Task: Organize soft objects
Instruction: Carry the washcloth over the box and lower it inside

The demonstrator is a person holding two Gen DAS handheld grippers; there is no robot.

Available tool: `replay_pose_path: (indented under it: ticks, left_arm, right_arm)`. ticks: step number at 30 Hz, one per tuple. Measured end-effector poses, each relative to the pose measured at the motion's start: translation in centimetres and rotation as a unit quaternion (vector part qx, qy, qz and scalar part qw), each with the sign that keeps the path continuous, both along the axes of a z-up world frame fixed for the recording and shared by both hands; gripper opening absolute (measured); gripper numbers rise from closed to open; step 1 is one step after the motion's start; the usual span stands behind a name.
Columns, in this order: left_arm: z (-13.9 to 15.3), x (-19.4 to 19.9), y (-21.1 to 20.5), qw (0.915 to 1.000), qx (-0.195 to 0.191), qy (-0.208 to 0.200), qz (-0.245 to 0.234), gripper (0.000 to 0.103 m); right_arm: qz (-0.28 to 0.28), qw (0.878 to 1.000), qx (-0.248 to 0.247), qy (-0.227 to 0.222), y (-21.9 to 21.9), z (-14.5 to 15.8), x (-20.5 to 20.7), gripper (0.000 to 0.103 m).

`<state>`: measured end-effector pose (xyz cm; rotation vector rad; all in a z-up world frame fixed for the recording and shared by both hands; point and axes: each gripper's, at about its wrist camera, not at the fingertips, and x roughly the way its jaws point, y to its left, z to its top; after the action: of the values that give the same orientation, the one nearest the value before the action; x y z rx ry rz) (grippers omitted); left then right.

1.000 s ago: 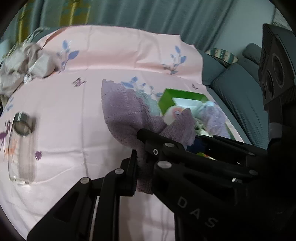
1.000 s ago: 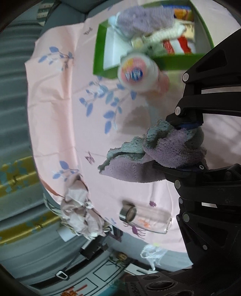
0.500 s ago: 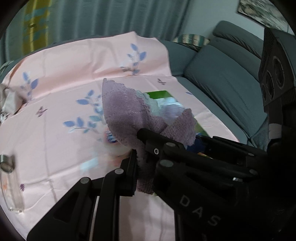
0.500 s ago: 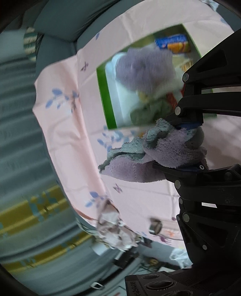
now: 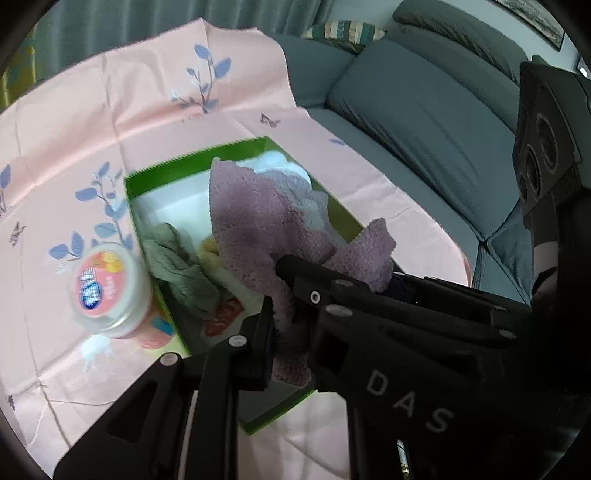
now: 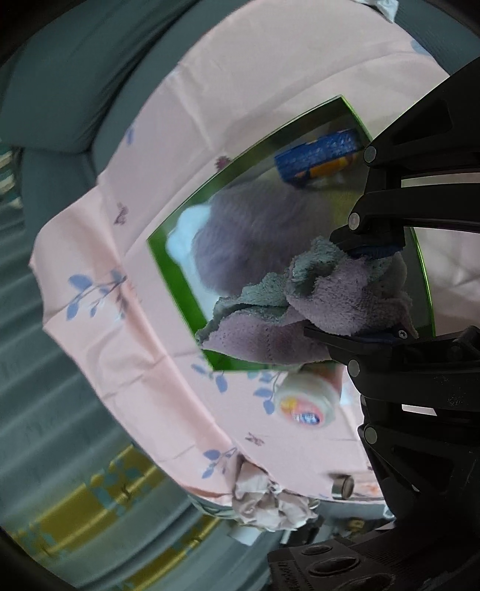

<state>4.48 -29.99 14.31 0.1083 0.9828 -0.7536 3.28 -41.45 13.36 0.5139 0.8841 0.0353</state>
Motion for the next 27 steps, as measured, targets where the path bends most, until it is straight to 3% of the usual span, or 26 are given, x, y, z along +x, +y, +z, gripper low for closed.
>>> replay_pose_path:
  ticks: [15,27]
  left_arm:
    - [-4.6,2.0,-2.7,0.9969,0.024,0.074,0.003,0.012]
    - [-5.8,2.7,-3.0,0.9942,0.024,0.103,0.015,0.016]
  right_arm:
    - [-0.017,0.996,0.023,0.087,-2.6,-5.1,2.4,0.034]
    - [-0.018,0.993,0.024,0.110,-3.0,-6.5,3.2,0.034]
